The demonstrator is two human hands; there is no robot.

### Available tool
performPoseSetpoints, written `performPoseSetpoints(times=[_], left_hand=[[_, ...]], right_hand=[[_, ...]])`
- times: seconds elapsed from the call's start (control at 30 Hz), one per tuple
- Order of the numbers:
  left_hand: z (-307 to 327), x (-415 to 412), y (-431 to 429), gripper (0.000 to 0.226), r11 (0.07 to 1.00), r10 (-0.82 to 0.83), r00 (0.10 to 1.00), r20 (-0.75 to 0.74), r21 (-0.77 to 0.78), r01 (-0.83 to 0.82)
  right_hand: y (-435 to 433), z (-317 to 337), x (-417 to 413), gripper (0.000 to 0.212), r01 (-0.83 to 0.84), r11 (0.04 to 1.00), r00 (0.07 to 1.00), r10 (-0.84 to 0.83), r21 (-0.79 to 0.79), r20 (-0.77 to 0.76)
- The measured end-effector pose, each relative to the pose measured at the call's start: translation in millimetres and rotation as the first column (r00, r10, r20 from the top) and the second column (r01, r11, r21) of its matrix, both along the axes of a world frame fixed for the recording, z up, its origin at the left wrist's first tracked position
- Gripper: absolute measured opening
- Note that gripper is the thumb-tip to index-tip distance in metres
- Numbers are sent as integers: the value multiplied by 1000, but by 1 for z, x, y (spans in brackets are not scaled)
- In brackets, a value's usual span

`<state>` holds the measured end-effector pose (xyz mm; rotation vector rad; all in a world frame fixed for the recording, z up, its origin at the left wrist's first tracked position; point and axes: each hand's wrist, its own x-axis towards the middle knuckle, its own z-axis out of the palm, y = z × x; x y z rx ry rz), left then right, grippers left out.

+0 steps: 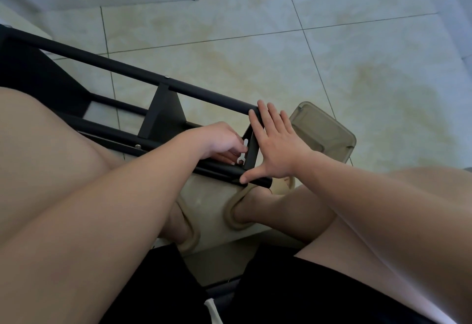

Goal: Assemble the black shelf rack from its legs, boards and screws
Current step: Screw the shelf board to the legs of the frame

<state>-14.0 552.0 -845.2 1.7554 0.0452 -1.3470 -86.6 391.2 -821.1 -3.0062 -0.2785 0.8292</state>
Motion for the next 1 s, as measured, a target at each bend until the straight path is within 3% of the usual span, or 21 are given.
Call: performPoseSetpoints(times=[0.2,0.5,1.0], left_hand=[[-5,0,0,6,994,104,994,17,19,-104],[-3,-1,0,1,995,99,995,17,-9,-99],[2,-3,-3,13,998,61,998,6,22,-61]], right_hand=[[1,1,0,155,8,1000,1000,-8,5,-2],[1,0,0,156,10,1000,1000,-10,9,4],[1,1,0,155,8,1000,1000,-8,6,0]])
